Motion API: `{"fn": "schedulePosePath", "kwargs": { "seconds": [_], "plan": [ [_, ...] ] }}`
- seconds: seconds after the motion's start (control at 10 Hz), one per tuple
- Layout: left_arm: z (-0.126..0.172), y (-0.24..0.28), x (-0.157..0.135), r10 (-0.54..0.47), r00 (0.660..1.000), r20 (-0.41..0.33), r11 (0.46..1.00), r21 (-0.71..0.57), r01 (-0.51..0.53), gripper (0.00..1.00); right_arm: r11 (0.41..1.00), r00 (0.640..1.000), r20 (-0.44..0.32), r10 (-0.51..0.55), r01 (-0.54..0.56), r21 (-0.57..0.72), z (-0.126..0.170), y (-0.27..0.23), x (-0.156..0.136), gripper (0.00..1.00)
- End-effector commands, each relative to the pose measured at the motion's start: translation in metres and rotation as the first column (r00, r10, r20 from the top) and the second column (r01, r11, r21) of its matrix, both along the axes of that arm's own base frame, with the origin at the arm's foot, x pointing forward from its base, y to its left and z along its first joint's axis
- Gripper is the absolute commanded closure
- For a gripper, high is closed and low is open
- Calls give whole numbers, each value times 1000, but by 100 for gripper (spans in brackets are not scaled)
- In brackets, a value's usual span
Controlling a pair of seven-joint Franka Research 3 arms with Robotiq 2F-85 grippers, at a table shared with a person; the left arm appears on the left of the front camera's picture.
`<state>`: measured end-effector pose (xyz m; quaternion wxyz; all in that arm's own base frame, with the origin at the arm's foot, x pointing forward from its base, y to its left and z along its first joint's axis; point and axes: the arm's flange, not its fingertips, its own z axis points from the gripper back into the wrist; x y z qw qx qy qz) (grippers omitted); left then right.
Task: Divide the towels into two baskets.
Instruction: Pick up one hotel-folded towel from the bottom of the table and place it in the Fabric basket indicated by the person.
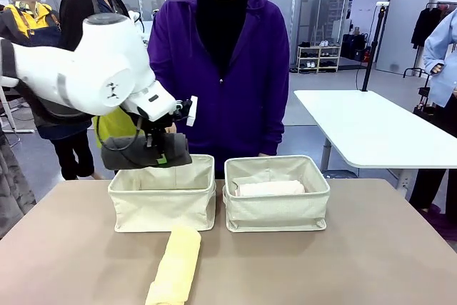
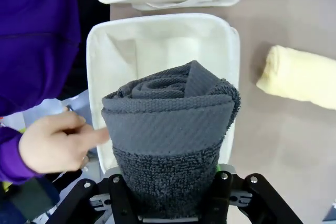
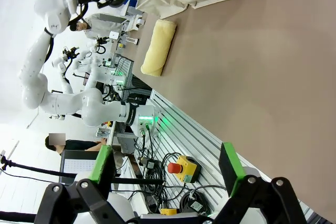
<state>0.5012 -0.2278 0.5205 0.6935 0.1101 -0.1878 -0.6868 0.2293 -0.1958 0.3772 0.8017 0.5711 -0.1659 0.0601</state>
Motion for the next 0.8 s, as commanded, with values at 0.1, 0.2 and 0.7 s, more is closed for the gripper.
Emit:
{"fn": "schedulePosePath", "kwargs": {
  "seconds": [0.1, 0.2, 0.7],
  "plan": [
    [-17, -4, 36, -24, 999, -41, 1000, -4, 24, 42, 1000, 1000, 18, -6, 6, 2, 2, 2, -1, 0],
    [-27, -5, 47, -17, 999, -33, 1000, -11, 16, 42, 1000, 1000, 18, -6, 6, 2, 2, 2, -1, 0],
    [-78, -10, 100, 21, 983, -184, 1000, -14, -24, 42, 1000, 1000, 18, -6, 6, 2, 2, 2, -1, 0]
  ]
}}
